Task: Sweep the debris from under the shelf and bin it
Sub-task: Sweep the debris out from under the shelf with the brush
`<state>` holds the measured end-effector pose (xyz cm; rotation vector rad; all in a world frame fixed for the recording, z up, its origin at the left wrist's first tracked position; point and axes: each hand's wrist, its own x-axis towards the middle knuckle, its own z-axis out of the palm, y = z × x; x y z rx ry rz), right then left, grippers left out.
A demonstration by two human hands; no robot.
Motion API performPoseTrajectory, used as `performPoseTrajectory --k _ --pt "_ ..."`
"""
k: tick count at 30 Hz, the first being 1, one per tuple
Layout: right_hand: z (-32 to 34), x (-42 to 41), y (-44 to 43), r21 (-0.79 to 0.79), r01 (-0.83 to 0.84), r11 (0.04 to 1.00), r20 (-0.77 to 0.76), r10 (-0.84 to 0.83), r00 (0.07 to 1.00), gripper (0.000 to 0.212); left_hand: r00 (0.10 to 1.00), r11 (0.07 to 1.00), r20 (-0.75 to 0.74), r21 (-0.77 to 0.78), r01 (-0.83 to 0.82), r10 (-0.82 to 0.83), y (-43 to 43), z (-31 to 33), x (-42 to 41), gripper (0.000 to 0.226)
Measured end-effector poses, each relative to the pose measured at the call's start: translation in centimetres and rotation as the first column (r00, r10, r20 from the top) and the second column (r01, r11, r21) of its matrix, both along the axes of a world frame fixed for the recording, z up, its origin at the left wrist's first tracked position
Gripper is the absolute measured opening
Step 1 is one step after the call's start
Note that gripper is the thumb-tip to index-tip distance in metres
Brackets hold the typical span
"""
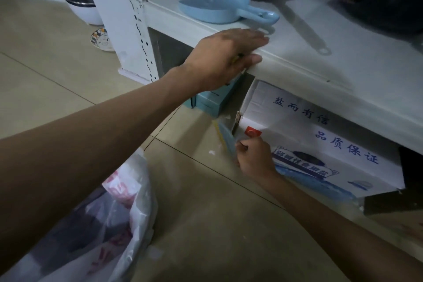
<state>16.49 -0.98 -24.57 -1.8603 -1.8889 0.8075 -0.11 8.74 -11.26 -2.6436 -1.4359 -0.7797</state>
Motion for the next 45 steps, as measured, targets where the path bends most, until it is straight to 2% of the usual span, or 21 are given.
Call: performPoseTrajectory --k 3,6,10,15,20,22,26,30,32,34,36,39,41,42,44,45 --pt "-0.3 -0.5 -0.2 0.034 -0.085 0.996 0.011 0.085 0.996 0.031 1.0 0.999 0.016 0.039 0.0 -0.001 0.4 -0.7 0.0 0.047" --pt "-0.4 -1.6 -0.4 0.104 -0.228 0.968 0.132 0.214 0.968 0.029 0.998 0.996 0.064 0.094 -0.005 -0.001 0.5 -1.3 0.2 0.047" --pt "-0.4 -3.9 0.3 0.041 -0.416 0.909 0.349 0.377 0.858 0.022 0.997 0.991 0.077 0.13 -0.009 -0.001 0.8 -1.6 0.2 0.048" --pt "0.8 -6.9 2.8 -0.017 -0.45 0.893 0.598 0.37 0.711 0.035 0.992 0.99 0.122 0.14 -0.01 -0.007 0.9 -2.1 0.4 0.05" --pt "3.8 -7.9 7.3 -0.06 -0.376 0.925 0.591 0.336 0.733 0.025 0.995 0.993 0.098 0.108 -0.036 0.026 1.6 -1.8 0.1 0.053" --pt "4.5 -7.8 8.7 -0.059 -0.339 0.939 0.552 0.313 0.772 0.026 0.996 0.994 0.085 0.105 -0.039 0.03 1.8 -1.7 0.1 0.056" --pt "3.9 -7.7 10.5 0.011 -0.152 0.988 0.439 0.131 0.889 0.028 0.998 0.996 0.059 0.082 -0.042 0.037 2.2 -1.2 0.0 0.063" --pt "3.4 -7.4 11.8 -0.007 -0.065 0.998 0.331 0.064 0.941 0.036 0.998 0.997 0.032 0.036 -0.064 0.063 2.5 -1.1 0.0 0.068" --pt "3.9 -7.4 12.6 -0.038 -0.062 0.997 0.311 0.07 0.948 0.032 0.997 0.999 0.057 0.026 -0.044 0.042 2.3 -1.1 0.0 0.062" --pt "4.8 -7.5 13.3 -0.043 -0.085 0.995 0.37 0.095 0.924 0.012 0.993 1.0 0.119 0.027 -0.005 0.002 2.0 -1.2 -0.1 0.053" --pt "5.8 -7.5 13.7 -0.068 -0.127 0.99 0.439 0.144 0.887 0.025 0.988 0.999 0.153 0.045 0.012 -0.019 2.0 -1.2 -0.1 0.05" --pt "6.3 -7.2 13.8 -0.109 -0.151 0.982 0.511 0.186 0.839 0.029 0.989 0.998 0.145 0.057 0.006 -0.014 2.3 -1.5 0.2 0.056" --pt "5.5 -7.2 13.9 -0.122 -0.124 0.985 0.482 0.168 0.86 0.015 0.992 0.999 0.124 0.043 -0.005 0.0 2.5 -1.4 0.4 0.067" --pt "5.0 -7.3 13.9 -0.118 -0.103 0.988 0.446 0.145 0.883 0.016 0.991 0.999 0.131 0.037 -0.014 0.009 2.4 -1.3 0.4 0.069" --pt "3.9 -7.3 14.2 -0.106 -0.055 0.993 0.374 0.091 0.923 0.044 0.99 0.999 0.138 0.027 -0.029 0.025 2.0 -0.8 0.2 0.066" --pt "3.6 -7.3 14.4 -0.108 -0.047 0.993 0.35 0.082 0.933 0.049 0.99 0.999 0.137 0.024 -0.026 0.022 1.8 -0.6 0.1 0.063"
